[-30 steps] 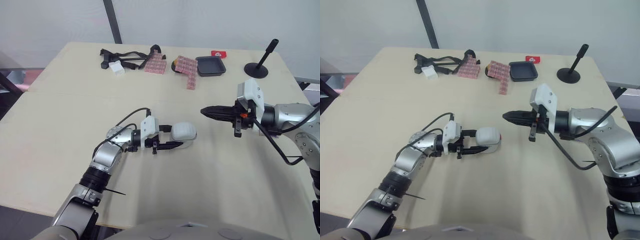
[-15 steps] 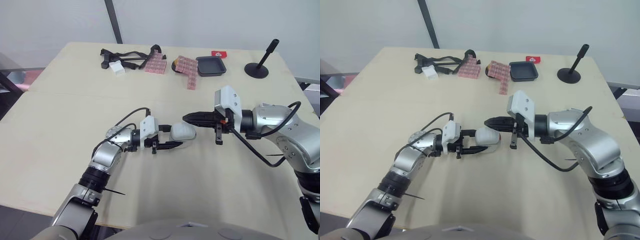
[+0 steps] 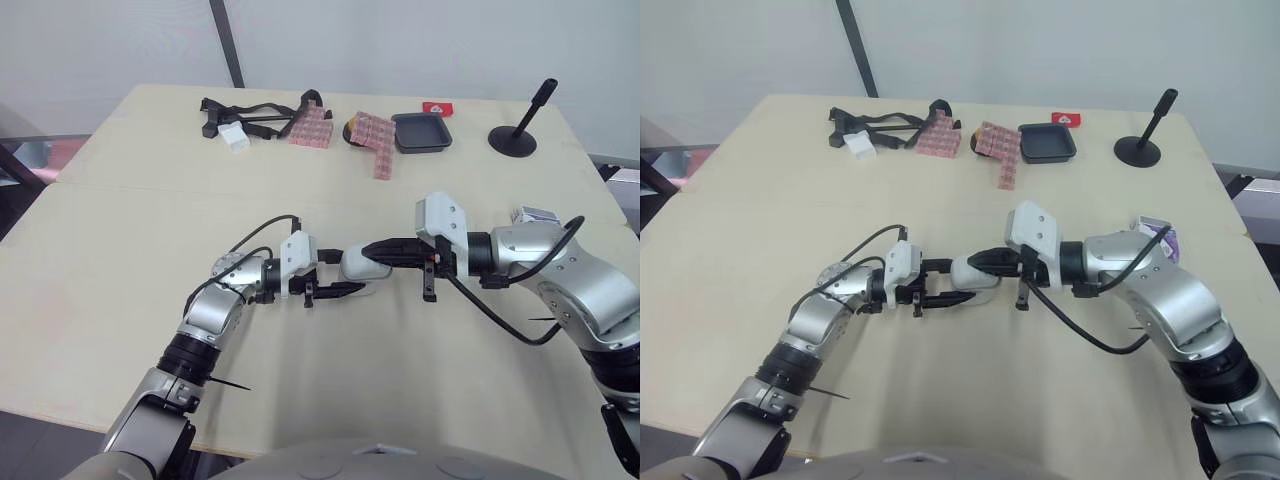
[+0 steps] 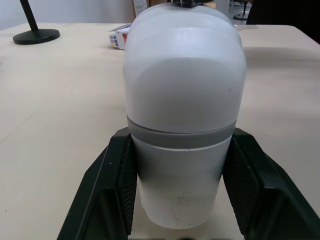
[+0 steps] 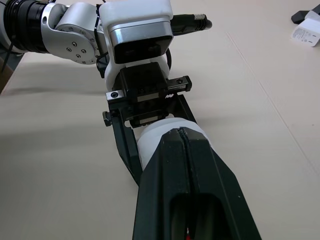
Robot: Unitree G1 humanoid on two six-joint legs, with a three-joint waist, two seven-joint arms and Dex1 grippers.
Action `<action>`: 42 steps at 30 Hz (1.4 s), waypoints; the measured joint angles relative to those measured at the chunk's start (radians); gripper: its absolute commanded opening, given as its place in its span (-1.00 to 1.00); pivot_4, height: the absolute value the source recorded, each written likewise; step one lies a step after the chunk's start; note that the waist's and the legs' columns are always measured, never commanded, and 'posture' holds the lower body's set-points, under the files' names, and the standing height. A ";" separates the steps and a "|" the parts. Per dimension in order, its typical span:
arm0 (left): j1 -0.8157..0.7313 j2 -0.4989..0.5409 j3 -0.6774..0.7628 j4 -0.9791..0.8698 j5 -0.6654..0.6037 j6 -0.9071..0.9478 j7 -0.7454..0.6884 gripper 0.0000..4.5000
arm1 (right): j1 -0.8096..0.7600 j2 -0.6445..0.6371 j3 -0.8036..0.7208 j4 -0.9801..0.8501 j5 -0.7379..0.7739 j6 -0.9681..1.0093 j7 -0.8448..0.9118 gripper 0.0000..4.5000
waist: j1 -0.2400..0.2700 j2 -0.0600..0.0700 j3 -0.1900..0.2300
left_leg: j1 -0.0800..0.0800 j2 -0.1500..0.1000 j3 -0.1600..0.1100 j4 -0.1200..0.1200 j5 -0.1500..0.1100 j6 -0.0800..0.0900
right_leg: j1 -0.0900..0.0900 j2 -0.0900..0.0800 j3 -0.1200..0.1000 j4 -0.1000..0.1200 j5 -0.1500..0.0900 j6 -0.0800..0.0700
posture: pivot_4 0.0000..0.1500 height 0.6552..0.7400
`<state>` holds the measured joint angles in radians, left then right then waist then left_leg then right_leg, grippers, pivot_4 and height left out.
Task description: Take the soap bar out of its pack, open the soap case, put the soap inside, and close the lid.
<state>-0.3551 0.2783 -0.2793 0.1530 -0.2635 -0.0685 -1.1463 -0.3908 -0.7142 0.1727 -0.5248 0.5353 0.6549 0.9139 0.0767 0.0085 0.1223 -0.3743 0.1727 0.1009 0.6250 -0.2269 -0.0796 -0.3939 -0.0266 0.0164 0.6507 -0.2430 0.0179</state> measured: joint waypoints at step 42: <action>0.004 0.008 -0.004 -0.005 0.000 0.010 0.016 -0.15 | 0.041 0.053 -0.028 0.077 -0.016 -0.063 -0.045 -0.99 | -0.010 -0.001 0.000 | 0.006 0.000 0.000 -0.001 0.000 0.000 | 0.007 -0.001 0.000 -0.002 0.000 0.000 | 1.00 0.94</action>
<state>-0.3513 0.2865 -0.2829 0.1483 -0.2634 -0.0586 -1.1306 -0.3502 -0.6610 0.1449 -0.4478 0.5191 0.5922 0.8690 0.0669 0.0080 0.1219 -0.3681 0.1726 0.1007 0.6237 -0.2269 -0.0798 -0.3869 -0.0274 0.0163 0.6490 -0.2431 0.0177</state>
